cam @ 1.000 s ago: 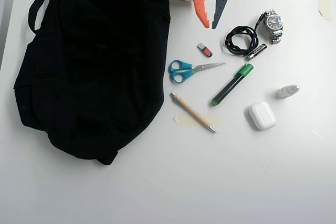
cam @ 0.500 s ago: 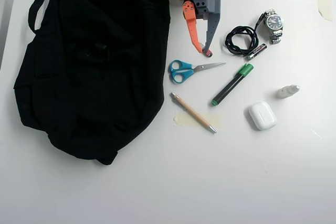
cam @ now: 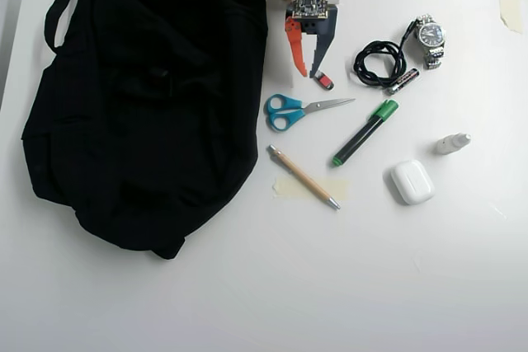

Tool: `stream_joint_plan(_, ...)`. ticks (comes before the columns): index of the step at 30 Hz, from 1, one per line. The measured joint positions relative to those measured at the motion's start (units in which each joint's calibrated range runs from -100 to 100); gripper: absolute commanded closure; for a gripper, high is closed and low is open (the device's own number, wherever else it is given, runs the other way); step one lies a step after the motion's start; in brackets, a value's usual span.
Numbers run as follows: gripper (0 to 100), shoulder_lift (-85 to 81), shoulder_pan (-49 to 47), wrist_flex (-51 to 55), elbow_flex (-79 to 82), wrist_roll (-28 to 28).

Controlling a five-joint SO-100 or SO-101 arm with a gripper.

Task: Put the black bike light into the black bag

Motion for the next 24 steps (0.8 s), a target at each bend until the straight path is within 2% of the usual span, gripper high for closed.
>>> stream_joint_plan(6, 98, -2.2, 0.0, 13.9, 0.0, 0.1)
stream_joint_plan(9, 98, -9.9, 0.9, 22.0, 0.1, 0.3)
stream_joint_plan(11, 98, -16.2, 5.4, 28.5, 0.1, 0.2)
stream_joint_plan(17, 98, -16.9, 11.6, 30.5, 0.1, 0.4)
stream_joint_plan(24, 98, -16.9, 9.0, 30.5, 0.1, 0.4)
